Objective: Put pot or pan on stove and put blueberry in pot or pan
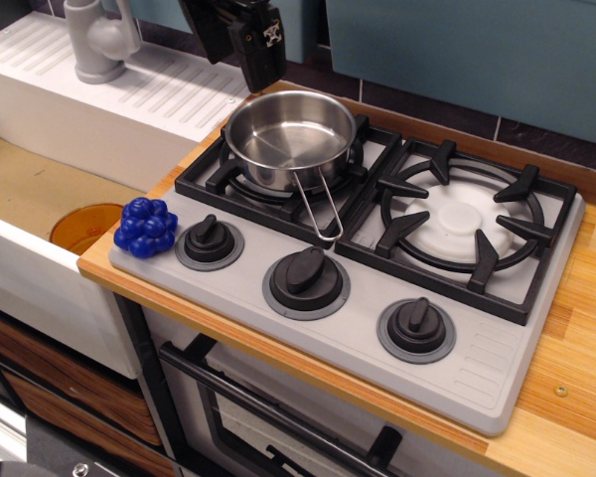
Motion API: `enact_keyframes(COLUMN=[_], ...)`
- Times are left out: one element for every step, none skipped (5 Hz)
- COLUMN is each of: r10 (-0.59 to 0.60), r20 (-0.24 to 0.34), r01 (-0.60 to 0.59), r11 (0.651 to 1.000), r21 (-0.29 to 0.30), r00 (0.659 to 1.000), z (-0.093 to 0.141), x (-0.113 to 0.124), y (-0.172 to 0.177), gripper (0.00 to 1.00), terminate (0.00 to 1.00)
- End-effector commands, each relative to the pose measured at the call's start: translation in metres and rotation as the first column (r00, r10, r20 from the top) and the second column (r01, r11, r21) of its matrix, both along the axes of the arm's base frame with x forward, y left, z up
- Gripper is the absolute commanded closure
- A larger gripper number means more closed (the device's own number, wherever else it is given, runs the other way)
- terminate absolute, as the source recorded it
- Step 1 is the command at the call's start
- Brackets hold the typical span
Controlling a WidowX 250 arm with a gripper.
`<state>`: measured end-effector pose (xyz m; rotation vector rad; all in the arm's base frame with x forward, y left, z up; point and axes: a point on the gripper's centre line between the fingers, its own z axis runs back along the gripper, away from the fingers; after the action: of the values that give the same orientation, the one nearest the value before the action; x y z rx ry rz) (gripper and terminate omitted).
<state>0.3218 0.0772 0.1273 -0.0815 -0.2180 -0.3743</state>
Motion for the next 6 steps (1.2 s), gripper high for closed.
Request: enact_keyframes(r10=[0.066, 0.084, 0.107, 0.148, 0.246, 0.327], r20=[0.138, 0.185, 0.223, 0.246, 0.252, 0.215], r01=[-0.081, -0.122, -0.158, -0.207, -0.295, -0.362], r11=[0.991, 0.972, 0.962, 0.950, 0.939, 0.920], r21=[0.110, 0.201, 0.223, 0.234, 0.179, 0.149], r00=[0.988, 0.979, 0.969, 0.958, 0.936, 0.920], z=[0.032, 0.034, 0.028, 0.017, 0.003, -0.004], x=[-0.008, -0.022, -0.031, -0.039, -0.048, -0.057], y=[0.011, 0.020, 0.029, 0.036, 0.038, 0.040], gripper=[0.00, 0.00, 0.00, 0.00, 0.00, 0.00], terminate=[0.00, 0.00, 0.00, 0.00, 0.00, 0.00])
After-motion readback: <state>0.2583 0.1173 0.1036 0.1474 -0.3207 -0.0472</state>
